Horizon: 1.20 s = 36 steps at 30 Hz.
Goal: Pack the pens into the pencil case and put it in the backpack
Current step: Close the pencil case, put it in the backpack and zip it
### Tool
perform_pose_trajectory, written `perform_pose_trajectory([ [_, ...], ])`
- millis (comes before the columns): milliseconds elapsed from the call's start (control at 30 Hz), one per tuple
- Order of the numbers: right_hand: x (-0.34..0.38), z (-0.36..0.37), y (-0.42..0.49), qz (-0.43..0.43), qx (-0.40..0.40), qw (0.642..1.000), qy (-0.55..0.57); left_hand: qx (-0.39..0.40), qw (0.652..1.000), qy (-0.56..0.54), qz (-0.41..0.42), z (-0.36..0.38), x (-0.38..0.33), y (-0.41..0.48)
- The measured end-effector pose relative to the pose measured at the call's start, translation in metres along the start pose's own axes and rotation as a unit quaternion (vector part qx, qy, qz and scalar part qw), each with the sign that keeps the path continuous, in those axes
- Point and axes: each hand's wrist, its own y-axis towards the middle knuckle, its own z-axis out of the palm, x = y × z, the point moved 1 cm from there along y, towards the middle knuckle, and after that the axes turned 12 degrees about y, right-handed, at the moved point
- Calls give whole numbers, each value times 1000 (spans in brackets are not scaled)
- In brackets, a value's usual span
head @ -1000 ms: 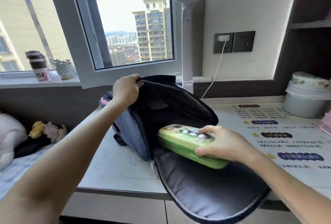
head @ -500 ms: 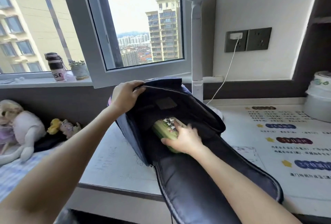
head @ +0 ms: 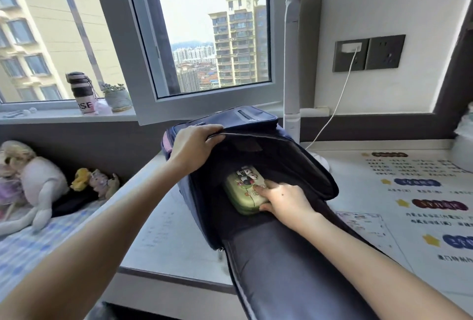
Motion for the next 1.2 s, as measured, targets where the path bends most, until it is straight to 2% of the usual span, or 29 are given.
perform_pose_trajectory([
  [100,2,-6,-18,-11,-41,999,27,47,999,-17,-5,-1,3,-6],
  [167,-5,-18,-42,-19,-56,994,91,88,990,-110,-21,-4,7,-12],
  [233,-23,-37,-76,25,-47,993,104,36,981,-180,-54,-13,13,-25],
  [300,-53,-53,-113,125,-49,989,66,-73,977,-168,-108,-23,24,-46],
  [333,-67,-58,-130,184,-50,981,44,-102,973,-149,-146,-26,31,-59],
  [367,-80,-61,-142,240,-35,969,37,-98,969,-134,-182,-26,38,-71],
  [400,-87,-61,-154,285,2,957,51,-58,966,-140,-211,-23,44,-86],
  [467,-91,-58,-165,336,82,922,175,68,945,-206,-244,-14,49,-107],
  [533,-87,-62,-169,356,94,870,328,164,911,-270,-267,-9,47,-123],
  [600,-87,-74,-166,351,56,797,488,225,881,-304,-284,-5,42,-135],
  [633,-89,-79,-162,346,16,744,571,253,866,-321,-289,-3,38,-142],
  [700,-81,-90,-148,321,-64,605,726,301,835,-358,-290,4,29,-155],
  [733,-71,-98,-140,296,-102,549,775,308,833,-362,-284,9,26,-162],
  [767,-63,-102,-130,278,-130,524,795,312,838,-354,-274,15,22,-169],
  [800,-51,-108,-119,255,-147,528,797,311,842,-352,-265,21,18,-175],
  [867,-26,-112,-100,202,-175,571,776,308,838,-373,-252,32,7,-188],
  [900,-10,-112,-90,163,-181,605,758,298,838,-383,-250,36,3,-191],
  [933,2,-107,-82,124,-177,648,731,283,842,-386,-249,40,-1,-194],
  [1000,30,-89,-73,64,-148,762,627,242,855,-386,-250,44,-8,-194],
  [1067,53,-58,-68,3,-142,897,418,199,858,-398,-257,44,-11,-193],
  [1100,64,-40,-66,-29,-151,948,279,189,856,-407,-258,43,-12,-192],
  [1133,75,-23,-68,-65,-168,973,142,184,856,-412,-254,42,-12,-193],
  [1167,83,-7,-68,-100,-194,975,45,183,858,-411,-248,39,-12,-195],
  [1200,89,5,-70,-125,-219,968,0,183,860,-409,-242,35,-12,-196],
])
